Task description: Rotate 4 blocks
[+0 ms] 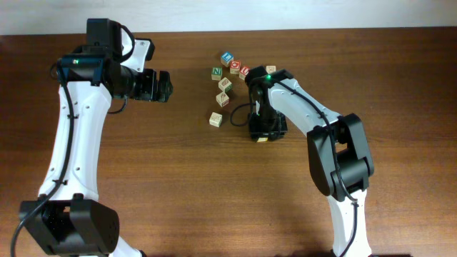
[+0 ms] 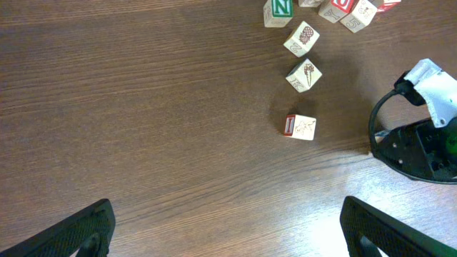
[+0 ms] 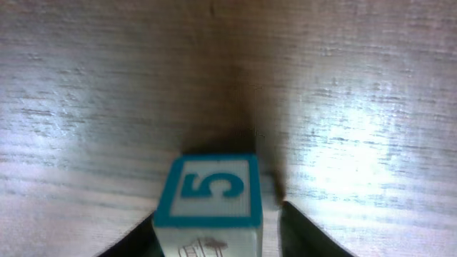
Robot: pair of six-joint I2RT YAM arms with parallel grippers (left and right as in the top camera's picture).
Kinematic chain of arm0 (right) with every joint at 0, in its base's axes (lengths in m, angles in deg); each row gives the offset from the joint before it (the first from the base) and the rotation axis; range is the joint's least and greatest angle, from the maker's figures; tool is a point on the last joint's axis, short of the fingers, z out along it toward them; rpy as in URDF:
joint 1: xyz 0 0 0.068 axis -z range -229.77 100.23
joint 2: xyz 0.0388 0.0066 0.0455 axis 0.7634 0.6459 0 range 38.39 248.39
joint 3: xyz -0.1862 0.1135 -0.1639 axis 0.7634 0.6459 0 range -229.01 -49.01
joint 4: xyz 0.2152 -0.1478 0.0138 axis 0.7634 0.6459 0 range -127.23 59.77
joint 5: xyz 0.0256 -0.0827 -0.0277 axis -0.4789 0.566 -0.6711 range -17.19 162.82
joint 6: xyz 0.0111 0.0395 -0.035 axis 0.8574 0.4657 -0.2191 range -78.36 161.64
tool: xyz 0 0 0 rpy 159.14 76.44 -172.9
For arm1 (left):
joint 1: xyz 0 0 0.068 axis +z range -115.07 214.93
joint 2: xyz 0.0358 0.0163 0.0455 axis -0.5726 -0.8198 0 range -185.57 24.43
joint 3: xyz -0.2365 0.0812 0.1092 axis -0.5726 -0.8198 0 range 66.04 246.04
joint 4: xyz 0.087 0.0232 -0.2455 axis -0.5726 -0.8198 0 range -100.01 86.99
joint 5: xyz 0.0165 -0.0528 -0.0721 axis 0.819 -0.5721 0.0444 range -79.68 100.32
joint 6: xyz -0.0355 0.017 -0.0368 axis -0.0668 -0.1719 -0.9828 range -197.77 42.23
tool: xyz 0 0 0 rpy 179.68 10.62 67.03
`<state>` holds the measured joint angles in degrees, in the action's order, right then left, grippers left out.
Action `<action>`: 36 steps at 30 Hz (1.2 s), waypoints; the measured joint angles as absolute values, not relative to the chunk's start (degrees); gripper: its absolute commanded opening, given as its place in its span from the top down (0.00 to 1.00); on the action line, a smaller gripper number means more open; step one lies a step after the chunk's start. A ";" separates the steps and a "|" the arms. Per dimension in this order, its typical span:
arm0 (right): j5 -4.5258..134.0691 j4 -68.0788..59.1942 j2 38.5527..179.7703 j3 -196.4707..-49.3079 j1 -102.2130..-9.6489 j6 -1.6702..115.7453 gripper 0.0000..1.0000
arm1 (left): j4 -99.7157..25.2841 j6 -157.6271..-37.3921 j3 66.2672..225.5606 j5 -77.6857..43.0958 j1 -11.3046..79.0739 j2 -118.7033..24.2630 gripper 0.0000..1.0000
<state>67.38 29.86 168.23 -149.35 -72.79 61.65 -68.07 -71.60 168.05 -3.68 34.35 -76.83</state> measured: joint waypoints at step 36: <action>73.57 21.10 176.58 -167.88 -85.23 81.60 0.68 | -72.57 -85.81 168.05 17.04 46.16 -76.83 0.01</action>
<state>73.57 21.10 176.58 -167.88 -85.23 81.60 -72.57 -85.81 168.05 17.04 46.16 -76.83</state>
